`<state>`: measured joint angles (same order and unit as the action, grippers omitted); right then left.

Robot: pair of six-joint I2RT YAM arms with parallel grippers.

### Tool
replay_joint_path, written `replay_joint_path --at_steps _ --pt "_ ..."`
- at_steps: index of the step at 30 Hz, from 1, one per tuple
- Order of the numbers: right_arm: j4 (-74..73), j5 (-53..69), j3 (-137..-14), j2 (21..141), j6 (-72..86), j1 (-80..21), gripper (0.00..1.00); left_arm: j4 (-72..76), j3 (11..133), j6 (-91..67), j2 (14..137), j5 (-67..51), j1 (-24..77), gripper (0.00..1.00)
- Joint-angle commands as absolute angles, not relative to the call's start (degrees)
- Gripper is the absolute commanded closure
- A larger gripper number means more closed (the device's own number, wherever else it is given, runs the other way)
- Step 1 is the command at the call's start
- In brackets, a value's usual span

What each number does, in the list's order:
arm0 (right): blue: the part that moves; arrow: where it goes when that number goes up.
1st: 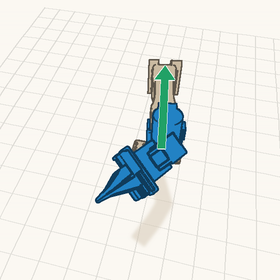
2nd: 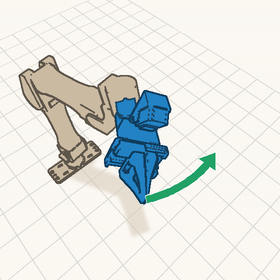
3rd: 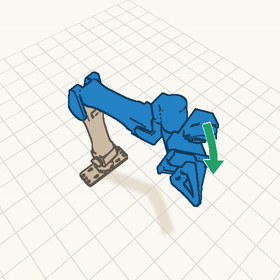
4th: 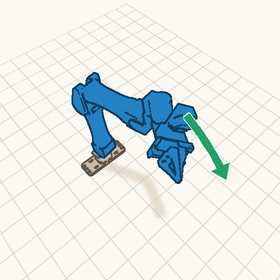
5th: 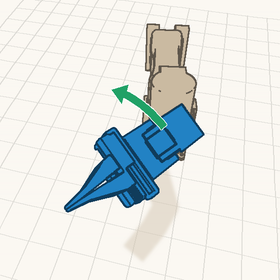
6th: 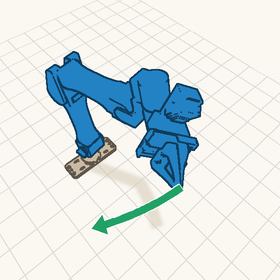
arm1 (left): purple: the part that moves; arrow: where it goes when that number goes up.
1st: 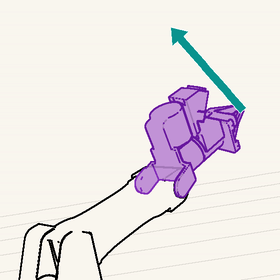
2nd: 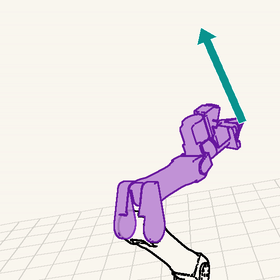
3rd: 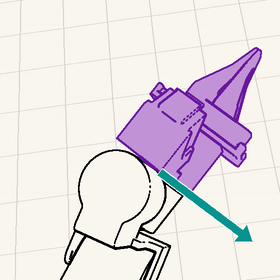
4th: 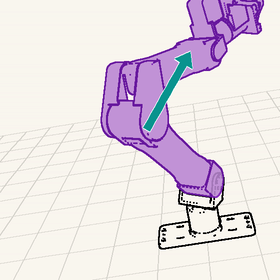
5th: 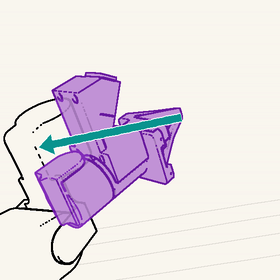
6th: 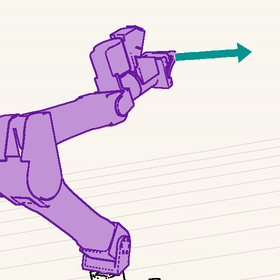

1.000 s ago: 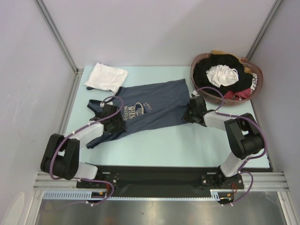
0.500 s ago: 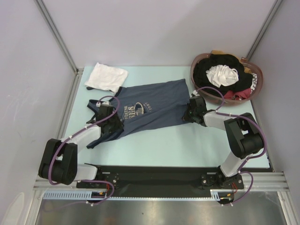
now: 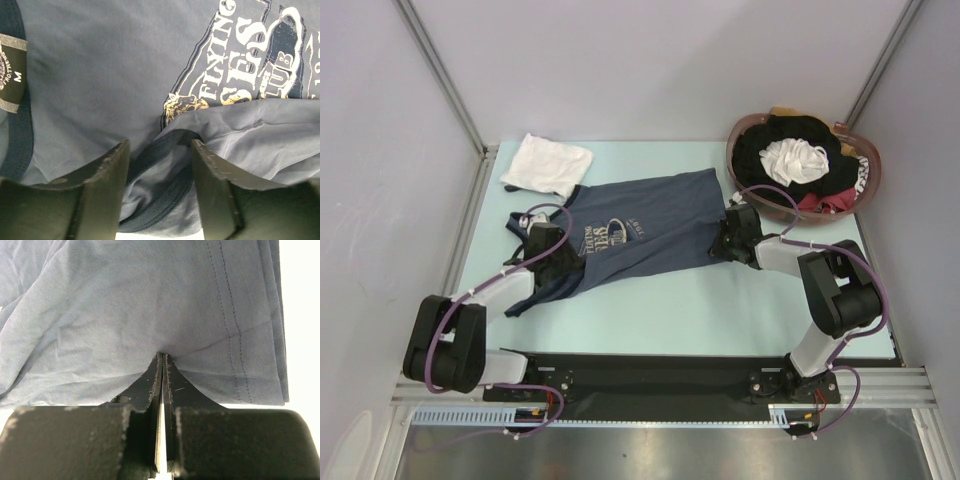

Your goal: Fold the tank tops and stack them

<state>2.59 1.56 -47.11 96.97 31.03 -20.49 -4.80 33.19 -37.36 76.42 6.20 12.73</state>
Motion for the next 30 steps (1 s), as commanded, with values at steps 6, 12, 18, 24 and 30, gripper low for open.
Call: replay_joint_path --at_steps 6,12,18,24,30 --pt "2.11 1.58 -46.32 99.32 30.59 -20.13 1.00 -3.69 34.36 -36.04 76.38 7.82 12.30 0.59" --pt "2.20 2.20 -46.41 99.41 30.67 -20.04 1.00 -6.59 34.45 -31.83 73.31 9.93 12.30 0.53" --pt "2.55 3.43 -46.49 99.93 31.02 -19.60 1.00 -10.54 35.59 -25.14 71.81 14.58 15.02 0.49" --pt "2.99 4.83 -46.23 99.93 31.29 -19.34 1.00 -16.42 39.18 -21.80 72.68 17.92 17.75 0.50" --pt "3.34 5.80 -46.06 99.93 31.55 -19.07 1.00 -18.72 42.44 -19.87 78.57 19.25 21.27 0.48"
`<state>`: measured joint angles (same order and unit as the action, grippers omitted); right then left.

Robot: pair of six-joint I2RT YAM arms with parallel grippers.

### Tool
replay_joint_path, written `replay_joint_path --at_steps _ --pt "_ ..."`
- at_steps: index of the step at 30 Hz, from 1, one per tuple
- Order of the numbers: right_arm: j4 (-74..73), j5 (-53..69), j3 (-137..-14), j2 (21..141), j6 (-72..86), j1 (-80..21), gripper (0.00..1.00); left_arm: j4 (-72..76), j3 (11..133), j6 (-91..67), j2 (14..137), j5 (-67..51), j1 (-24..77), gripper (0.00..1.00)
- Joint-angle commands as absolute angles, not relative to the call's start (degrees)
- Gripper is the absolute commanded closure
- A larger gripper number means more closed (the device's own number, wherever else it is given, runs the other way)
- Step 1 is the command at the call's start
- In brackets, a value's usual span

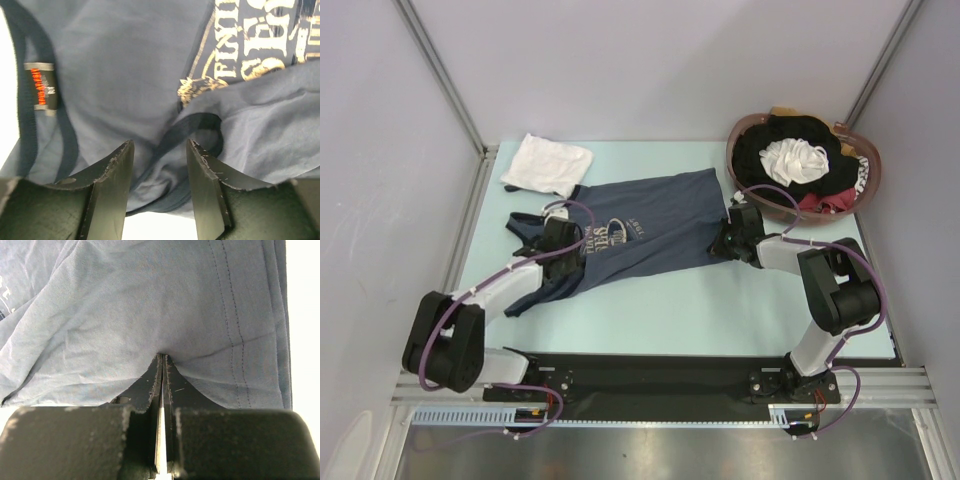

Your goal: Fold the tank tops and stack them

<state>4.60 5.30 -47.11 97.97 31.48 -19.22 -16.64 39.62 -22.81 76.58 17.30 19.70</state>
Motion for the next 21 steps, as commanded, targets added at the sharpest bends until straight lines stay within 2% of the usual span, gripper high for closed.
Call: replay_joint_path --at_steps 1,9,13,14,15,16,21 --pt "3.34 5.97 -46.05 99.76 31.73 -18.99 1.00 -18.55 42.71 -19.34 79.18 18.64 21.36 0.48" --pt "3.78 6.68 -45.53 99.49 31.73 -18.46 1.00 -20.48 45.52 -19.69 85.16 21.35 21.36 0.53" --pt "3.87 6.86 -45.53 99.58 31.73 -18.46 1.00 -20.13 45.79 -19.78 86.13 20.92 20.66 0.69" --pt "3.87 6.86 -45.53 99.67 31.73 -18.46 1.00 -20.21 46.05 -19.69 86.48 21.00 20.65 0.78" --pt "3.87 6.94 -45.53 99.67 31.73 -18.37 1.00 -20.39 46.66 -19.69 86.92 21.35 20.65 0.82" --pt "3.87 6.86 -45.44 99.67 31.73 -18.37 1.00 -20.56 47.02 -19.43 87.71 21.27 20.57 0.97" --pt "3.69 6.59 -45.53 99.67 31.73 -18.11 1.00 -19.52 48.34 -19.51 87.28 19.34 20.30 1.00"
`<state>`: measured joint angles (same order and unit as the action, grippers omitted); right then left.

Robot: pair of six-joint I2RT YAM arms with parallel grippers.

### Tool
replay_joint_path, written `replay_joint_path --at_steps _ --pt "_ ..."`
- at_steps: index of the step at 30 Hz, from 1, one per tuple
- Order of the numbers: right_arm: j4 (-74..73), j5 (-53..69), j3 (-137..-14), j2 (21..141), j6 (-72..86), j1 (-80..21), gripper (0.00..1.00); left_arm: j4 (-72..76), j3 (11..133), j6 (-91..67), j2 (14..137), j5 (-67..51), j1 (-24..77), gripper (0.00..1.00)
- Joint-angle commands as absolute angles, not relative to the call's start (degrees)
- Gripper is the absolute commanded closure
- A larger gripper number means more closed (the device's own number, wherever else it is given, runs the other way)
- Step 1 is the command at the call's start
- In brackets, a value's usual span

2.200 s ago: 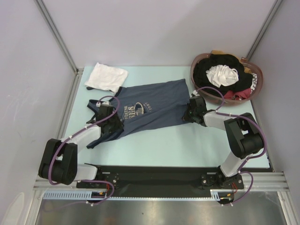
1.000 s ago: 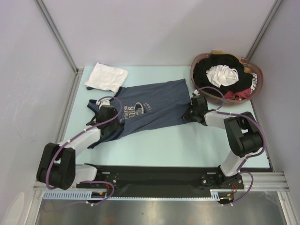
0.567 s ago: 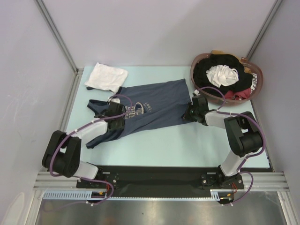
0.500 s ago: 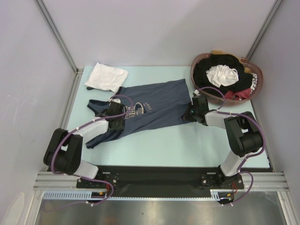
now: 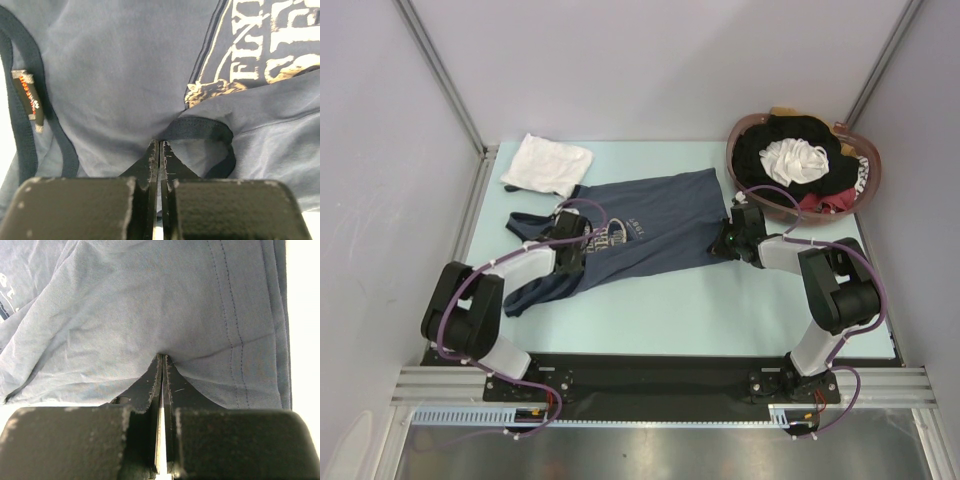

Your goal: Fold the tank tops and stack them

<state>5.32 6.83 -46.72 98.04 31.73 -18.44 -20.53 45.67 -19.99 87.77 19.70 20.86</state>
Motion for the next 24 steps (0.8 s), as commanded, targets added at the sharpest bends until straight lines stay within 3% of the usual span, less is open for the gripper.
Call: replay_joint_path --at_steps 1,16,18,19,22,24 --pt "3.69 6.50 -45.53 99.84 31.73 -18.02 1.00 -18.73 48.34 -19.60 86.84 17.25 19.61 1.00" --pt "1.49 5.18 -46.32 102.74 33.57 -16.70 1.00 -13.63 43.77 -26.36 78.93 7.91 7.21 0.99" --pt "1.49 5.45 -46.32 102.83 33.40 -16.61 1.00 -13.54 43.59 -26.54 78.31 8.00 6.95 0.85" --pt "1.49 5.62 -46.32 102.92 33.49 -16.52 1.00 -13.27 43.51 -26.80 77.70 8.00 6.94 0.70" --pt "1.58 5.80 -46.41 102.92 33.40 -16.61 1.00 -12.05 42.63 -26.81 76.56 6.51 6.86 0.44" --pt "1.58 5.89 -46.41 103.01 33.31 -16.61 1.00 -11.95 42.02 -26.98 75.41 6.07 6.94 0.42"
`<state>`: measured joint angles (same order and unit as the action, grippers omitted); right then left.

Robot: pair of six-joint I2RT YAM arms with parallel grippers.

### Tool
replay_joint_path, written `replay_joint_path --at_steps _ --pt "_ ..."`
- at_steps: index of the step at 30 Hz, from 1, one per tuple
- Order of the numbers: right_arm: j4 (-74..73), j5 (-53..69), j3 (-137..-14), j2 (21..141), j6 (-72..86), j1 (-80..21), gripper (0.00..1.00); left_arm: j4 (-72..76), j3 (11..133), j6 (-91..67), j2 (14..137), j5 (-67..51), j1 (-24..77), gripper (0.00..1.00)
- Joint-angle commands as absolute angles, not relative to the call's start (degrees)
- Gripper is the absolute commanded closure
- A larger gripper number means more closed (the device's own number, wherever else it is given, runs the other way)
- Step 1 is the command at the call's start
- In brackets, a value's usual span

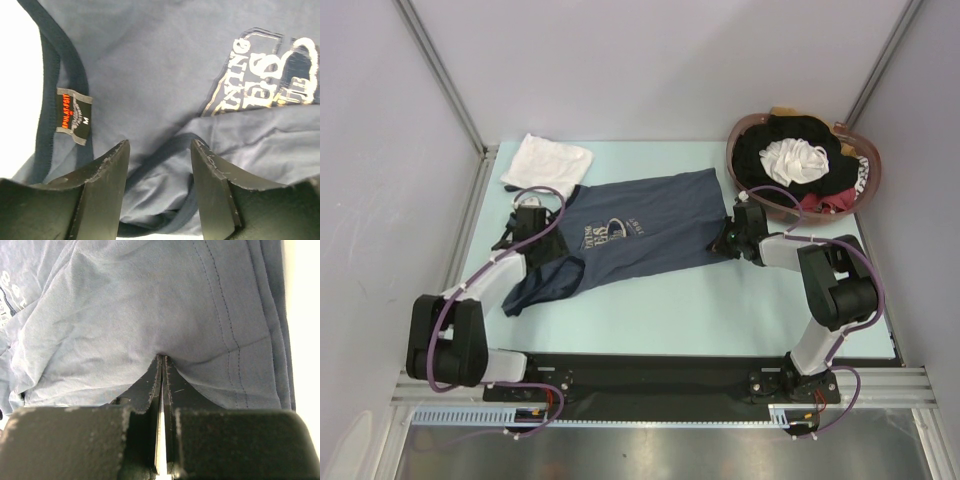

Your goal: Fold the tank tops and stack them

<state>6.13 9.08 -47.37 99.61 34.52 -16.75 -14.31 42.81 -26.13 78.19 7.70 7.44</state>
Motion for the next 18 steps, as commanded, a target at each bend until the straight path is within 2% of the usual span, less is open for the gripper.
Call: replay_joint_path --at_steps 1,3,4,8,12,18 --pt "1.58 5.98 -46.32 102.92 33.40 -16.52 1.00 -12.04 41.84 -27.16 74.98 4.93 6.94 0.42" --pt "1.58 5.98 -46.41 103.01 33.49 -16.52 1.00 -12.04 41.05 -27.51 73.48 3.70 6.94 0.44" --pt "1.58 6.06 -46.49 103.01 33.49 -16.52 1.00 -11.78 40.70 -28.12 72.78 1.86 6.94 0.49" --pt "1.76 6.33 -46.49 103.01 33.49 -16.52 1.00 -10.02 38.24 -32.51 71.80 -7.19 7.03 0.57" --pt "1.85 6.50 -46.50 103.09 33.49 -16.44 1.00 -6.08 35.16 -38.04 73.91 -11.86 7.12 0.60" --pt "2.02 6.77 -46.49 102.92 33.49 -16.44 1.00 -3.17 33.58 -40.87 77.16 -13.09 7.21 0.58"
